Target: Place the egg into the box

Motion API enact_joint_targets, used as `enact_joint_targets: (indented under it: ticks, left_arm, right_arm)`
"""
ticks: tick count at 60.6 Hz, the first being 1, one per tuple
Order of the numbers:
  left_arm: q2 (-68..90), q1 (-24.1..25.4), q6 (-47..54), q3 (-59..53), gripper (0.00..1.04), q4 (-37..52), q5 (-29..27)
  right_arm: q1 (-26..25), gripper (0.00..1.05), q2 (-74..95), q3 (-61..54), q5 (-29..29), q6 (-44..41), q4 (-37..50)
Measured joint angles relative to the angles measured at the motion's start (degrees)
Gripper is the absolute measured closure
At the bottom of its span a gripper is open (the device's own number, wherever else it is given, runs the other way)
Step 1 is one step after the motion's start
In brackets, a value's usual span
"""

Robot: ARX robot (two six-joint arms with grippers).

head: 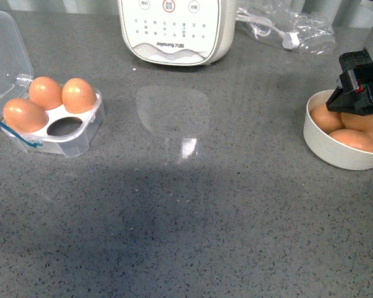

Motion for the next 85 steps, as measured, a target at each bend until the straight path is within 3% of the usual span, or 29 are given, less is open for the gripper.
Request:
enact_joint_targets:
  ticks: [8,21,35,41,45,66,85]
  left_arm:
    - [0.00,0.00,0.00,0.00,0.07,0.00,0.00]
    - [0.00,0.00,0.00,0.00,0.07,0.00,0.00]
    - [0.00,0.00,0.02,0.00,0.07,0.00,0.00]
    - [0.00,0.00,0.00,0.00,0.07,0.00,0.00]
    - [0.00,0.00,0.00,0.00,0.07,0.00,0.00]
    - [0.00,0.00,0.00,0.00,0.07,0.00,0.00]
    - [0.00,0.00,0.00,0.00,0.07,0.00,0.00]
  right_arm:
    - [0.00,0.61,-0.09,0.00,0.68,-0.17,-0.28]
    - [0.04,0.63,-3.45,0.00,-0.07,-1.70,-0.50]
    - [1.53,0.63,-7.87,2.78,-9.62,-5.73,-1.01]
    - [5.01,0.63,-3.74,5.29,-18.73,-10.43,-0.94]
    - [7.15,0.63,-0.11,7.39,-21.57,-12.74,-0.44]
    - [16.70,0.63,12.52,25.07,-27.47,-21.00,-4.68]
    - [23.54,0.63,17.81,34.12,-29.77,-20.87,-6.71]
